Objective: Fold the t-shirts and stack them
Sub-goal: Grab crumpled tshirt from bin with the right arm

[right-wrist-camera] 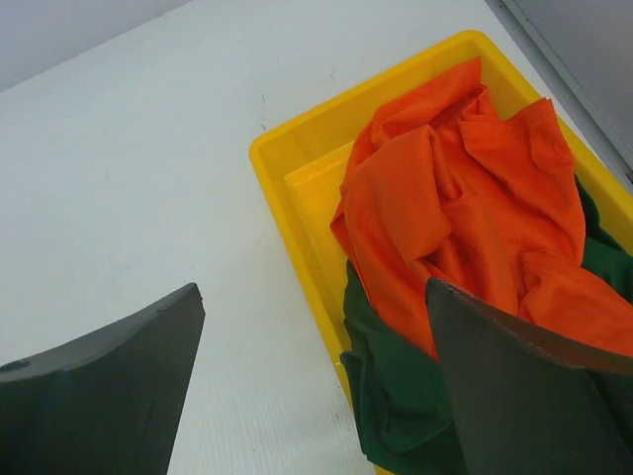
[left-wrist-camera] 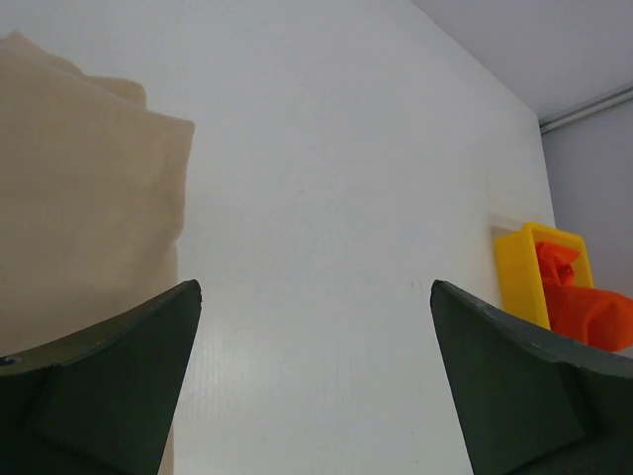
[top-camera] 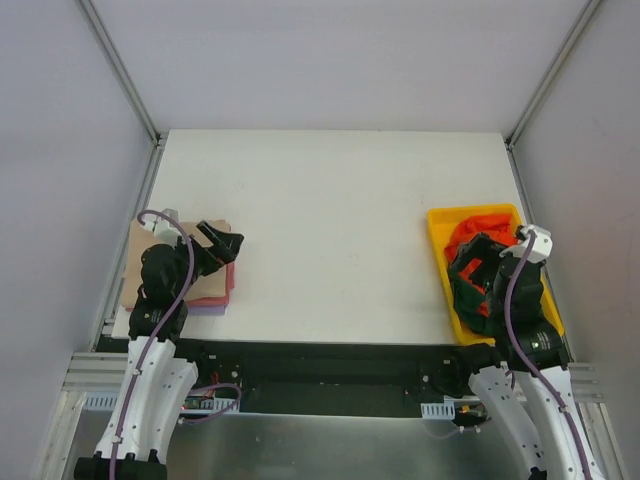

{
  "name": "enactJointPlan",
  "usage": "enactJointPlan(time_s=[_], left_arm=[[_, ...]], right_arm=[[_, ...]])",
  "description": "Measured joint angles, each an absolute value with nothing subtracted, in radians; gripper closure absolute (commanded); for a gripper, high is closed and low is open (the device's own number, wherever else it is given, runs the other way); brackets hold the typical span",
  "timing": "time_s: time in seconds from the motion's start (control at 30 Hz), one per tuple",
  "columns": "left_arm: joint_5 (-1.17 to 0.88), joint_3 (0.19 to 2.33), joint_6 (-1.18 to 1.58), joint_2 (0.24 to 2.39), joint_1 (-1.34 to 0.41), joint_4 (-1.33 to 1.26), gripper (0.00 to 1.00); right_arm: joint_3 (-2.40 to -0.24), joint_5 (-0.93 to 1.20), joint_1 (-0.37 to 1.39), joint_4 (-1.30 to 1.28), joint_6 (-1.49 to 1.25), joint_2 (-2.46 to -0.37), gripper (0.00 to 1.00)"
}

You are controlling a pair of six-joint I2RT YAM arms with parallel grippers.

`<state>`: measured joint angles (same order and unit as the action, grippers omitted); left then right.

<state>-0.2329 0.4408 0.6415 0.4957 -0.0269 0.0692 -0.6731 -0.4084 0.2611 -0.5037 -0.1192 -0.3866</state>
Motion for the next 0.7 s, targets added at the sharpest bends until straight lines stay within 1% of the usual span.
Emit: enactJointPlan(time_s=[0.13,0.37,0.57,0.7], left_arm=[[-0.224,0.463,0.649,0.482,-0.027,0.176,0.01],[-0.226,0.479,0.686,0.493,-0.027,0.255,0.01],[-0.227,0.48,0.699,0.502,-0.027,0.302,0.01],[-0.226,0.48,0.704,0.505,-0.027,0.315,0.01]], right_arm=[[-0.676,-0.415,0.261,-0.537,-0.118,-0.4,0.04],[-0.69,-0.435,0.261,-0.568,-0.094,-0.487,0.04],[-0.735,-0.492,0.23,-0.596,-0.114,-0.707,0.04],[-0.777,-0.487,0.123,-0.591,-0.128,-0.903,0.04]])
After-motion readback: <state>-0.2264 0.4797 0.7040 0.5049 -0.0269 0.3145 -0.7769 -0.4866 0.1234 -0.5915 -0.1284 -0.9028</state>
